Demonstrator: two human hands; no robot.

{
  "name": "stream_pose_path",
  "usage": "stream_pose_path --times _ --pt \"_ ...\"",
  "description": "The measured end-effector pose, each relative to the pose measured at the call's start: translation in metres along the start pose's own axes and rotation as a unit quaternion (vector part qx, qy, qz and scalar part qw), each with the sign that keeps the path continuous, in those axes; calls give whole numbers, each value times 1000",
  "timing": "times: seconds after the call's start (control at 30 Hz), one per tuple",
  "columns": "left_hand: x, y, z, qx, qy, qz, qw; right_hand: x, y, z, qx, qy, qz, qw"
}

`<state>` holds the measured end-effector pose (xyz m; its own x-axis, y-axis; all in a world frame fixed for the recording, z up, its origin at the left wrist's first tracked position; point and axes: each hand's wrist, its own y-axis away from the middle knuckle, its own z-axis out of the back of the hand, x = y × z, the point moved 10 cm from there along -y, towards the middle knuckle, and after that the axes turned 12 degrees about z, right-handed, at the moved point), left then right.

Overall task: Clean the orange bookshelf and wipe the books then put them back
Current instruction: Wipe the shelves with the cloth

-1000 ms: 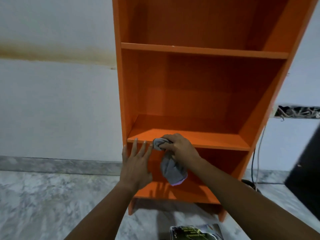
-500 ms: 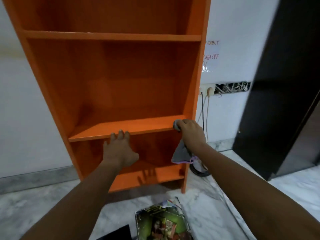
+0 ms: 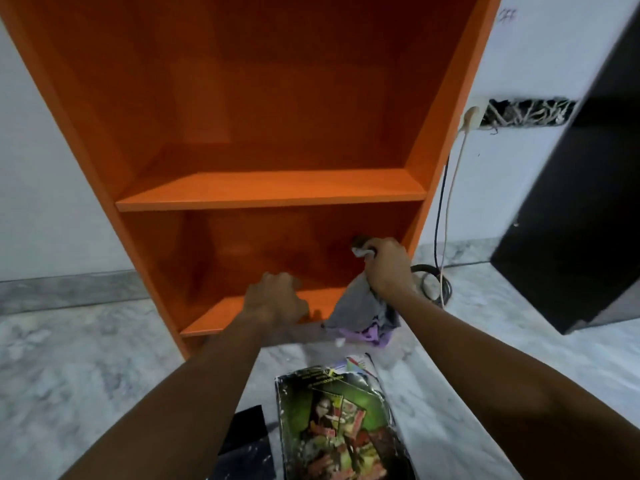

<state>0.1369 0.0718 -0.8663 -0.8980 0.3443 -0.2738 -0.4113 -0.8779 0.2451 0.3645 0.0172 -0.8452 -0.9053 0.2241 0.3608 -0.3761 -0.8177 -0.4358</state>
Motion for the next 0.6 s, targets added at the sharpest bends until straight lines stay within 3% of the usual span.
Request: stream_pose_path --times 0.07,0.17,0.2,0.4,0.5,0.6 --pt "5 -19 -30 -5 -29 -20 999 -22 -7 -52 64 50 8 997" --pt "19 -43 -72 10 -95 -39 995 -51 15 -140 247 171 18 954" --pt "26 -53 -78 7 -97 -35 995 -56 25 -160 260 196 32 945" --pt "40 -97 -85 -32 -101 -2 994 -75 21 -210 220 228 107 942" --pt "58 -109 -92 -20 -107 28 994 -70 -7 -212 219 153 62 962" --pt "73 -115 -92 -7 -93 37 995 -71 -51 -202 124 95 13 988"
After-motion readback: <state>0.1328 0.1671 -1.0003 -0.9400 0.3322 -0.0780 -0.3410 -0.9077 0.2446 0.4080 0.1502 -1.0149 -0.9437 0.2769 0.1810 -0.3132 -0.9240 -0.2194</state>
